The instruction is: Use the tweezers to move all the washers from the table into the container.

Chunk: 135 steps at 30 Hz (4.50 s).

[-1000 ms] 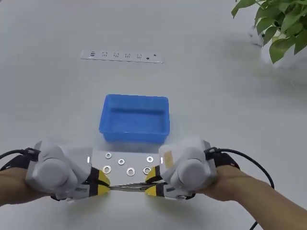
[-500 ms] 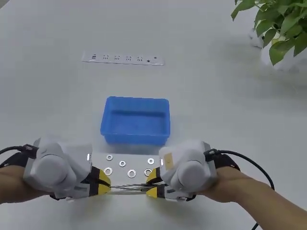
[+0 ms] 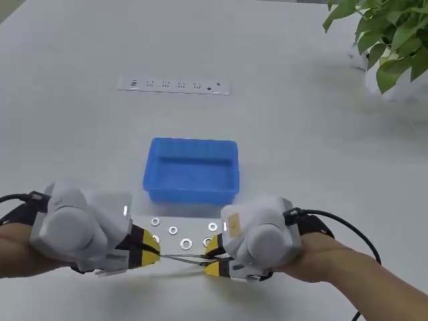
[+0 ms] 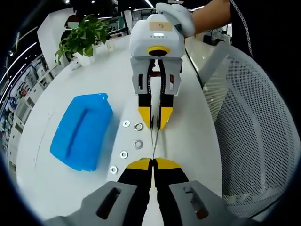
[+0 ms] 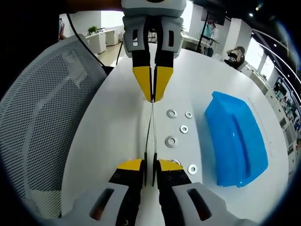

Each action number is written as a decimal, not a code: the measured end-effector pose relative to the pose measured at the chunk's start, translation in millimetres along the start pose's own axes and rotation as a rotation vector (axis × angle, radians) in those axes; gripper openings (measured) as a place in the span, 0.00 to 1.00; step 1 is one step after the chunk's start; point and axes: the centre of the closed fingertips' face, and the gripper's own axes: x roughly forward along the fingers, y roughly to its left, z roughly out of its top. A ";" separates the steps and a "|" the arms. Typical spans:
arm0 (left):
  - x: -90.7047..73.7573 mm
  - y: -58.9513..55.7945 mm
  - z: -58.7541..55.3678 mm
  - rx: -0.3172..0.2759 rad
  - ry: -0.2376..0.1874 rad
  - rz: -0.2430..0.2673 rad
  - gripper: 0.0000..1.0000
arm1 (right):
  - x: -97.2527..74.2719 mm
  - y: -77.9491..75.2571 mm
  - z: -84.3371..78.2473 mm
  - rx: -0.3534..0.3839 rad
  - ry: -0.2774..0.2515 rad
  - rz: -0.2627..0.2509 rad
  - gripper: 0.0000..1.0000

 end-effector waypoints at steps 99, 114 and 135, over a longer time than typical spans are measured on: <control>-12.2 5.5 78.9 0.183 -0.103 -0.056 0.06 | -9.3 -17.6 23.0 0.066 -0.105 -0.068 0.14; -5.8 13.3 84.1 0.187 -0.112 -0.074 0.06 | -12.9 -25.1 12.2 0.089 -0.095 -0.085 0.14; 6.2 29.6 89.5 0.166 -0.120 -0.122 0.06 | -13.1 -29.8 5.9 0.123 -0.094 -0.093 0.15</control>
